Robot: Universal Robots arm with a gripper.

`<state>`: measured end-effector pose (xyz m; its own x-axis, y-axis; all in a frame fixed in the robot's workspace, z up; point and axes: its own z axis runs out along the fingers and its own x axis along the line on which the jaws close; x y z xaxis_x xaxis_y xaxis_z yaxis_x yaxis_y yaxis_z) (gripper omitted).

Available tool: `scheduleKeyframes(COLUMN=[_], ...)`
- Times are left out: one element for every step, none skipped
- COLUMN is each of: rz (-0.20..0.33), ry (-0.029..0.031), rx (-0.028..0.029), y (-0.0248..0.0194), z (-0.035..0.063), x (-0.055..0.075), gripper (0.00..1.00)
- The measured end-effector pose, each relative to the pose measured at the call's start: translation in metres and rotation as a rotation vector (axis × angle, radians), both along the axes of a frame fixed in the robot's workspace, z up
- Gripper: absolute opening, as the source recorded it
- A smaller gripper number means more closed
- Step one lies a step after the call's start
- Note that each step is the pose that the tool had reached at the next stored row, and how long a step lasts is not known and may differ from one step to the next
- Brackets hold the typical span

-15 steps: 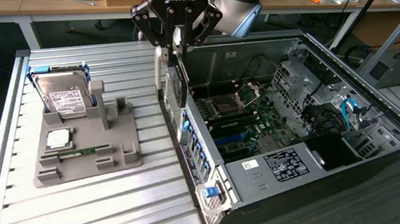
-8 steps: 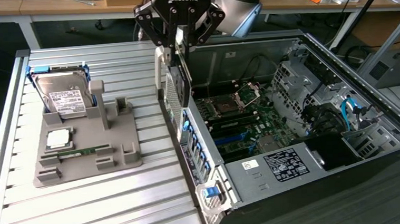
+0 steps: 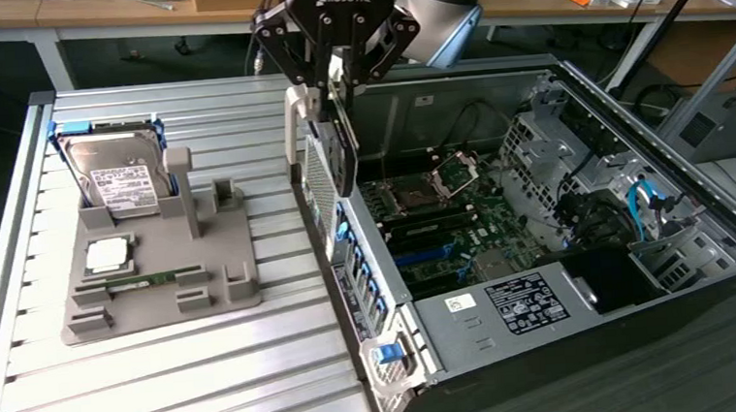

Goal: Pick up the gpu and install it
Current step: 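Pick up the gpu and move the gpu toward the slot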

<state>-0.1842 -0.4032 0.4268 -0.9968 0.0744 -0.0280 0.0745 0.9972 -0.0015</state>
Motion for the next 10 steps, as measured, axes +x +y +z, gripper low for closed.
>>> scheduleKeyframes(rz=[0.0,0.0,0.0,0.0,0.0,0.0,0.0,0.0,0.0,0.0], ry=[0.0,0.0,0.0,0.0,0.0,0.0,0.0,-0.0001,0.0,-0.0001], rx=[0.0,0.0,-0.0001,-0.0001,-0.0001,-0.0001,-0.0001,-0.0001,-0.0002,-0.0001], y=[-0.0001,-0.0001,-0.0002,-0.0002,-0.0003,-0.0003,-0.0004,-0.0004,-0.0005,-0.0005], z=[0.0,0.0,0.0,0.0,0.0,0.0,0.0,0.0,0.0,0.0], x=[0.0005,0.0011,0.0018,0.0024,0.0029,0.0034,0.004,0.0045,0.0052,0.0057], gripper=[0.27,0.27,0.27,0.27,0.27,0.27,0.27,0.27,0.27,0.27])
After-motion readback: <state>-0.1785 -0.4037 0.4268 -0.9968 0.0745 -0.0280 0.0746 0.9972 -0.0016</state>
